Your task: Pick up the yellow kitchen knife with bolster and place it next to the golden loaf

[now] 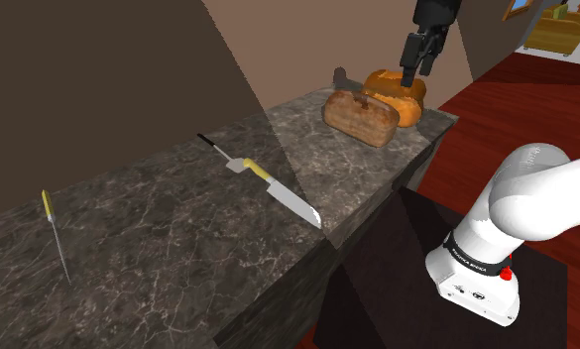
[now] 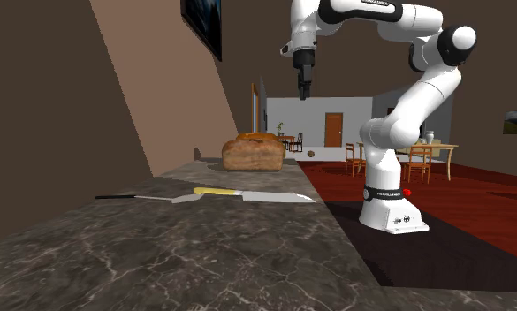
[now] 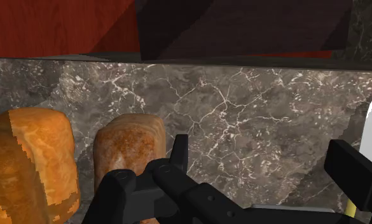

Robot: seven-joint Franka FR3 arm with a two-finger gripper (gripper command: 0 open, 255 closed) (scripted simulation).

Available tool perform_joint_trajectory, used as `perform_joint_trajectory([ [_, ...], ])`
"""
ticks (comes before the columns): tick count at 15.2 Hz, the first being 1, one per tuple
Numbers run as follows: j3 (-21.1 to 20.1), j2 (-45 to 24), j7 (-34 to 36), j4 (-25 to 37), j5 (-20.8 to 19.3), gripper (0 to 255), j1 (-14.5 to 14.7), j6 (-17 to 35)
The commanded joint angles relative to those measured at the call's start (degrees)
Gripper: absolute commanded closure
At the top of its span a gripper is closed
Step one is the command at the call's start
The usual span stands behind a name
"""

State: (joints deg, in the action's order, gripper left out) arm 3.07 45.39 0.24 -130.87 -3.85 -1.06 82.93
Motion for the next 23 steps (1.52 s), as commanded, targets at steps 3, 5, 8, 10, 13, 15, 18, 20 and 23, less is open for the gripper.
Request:
perform_joint_trajectory([
  [3,-2.32,-1.21,2.23,-1.44,0.80,0,0.68,2.78],
  [5,-4.61,-2.76,4.47,-2.59,1.48,0,1.36,5.58],
  [8,-8.08,-5.71,7.81,-3.76,2.27,0,2.28,9.80],
  [10,-10.36,-8.09,10.08,-4.15,2.58,0,2.83,12.59],
  [13,-13.78,-12.24,13.59,-4.16,2.64,0,3.48,16.68],
  [15,-16.03,-15.37,16.03,-3.78,2.34,0,3.80,19.29],
  [18,-19.41,-20.58,19.88,-2.60,1.32,0,4.03,22.96],
  [20,-21.59,-24.38,22.65,-1.41,0.15,0,4.09,25.16],
  [23,-24.70,-30.55,27.14,0.97,-2.43,0,4.11,28.00],
])
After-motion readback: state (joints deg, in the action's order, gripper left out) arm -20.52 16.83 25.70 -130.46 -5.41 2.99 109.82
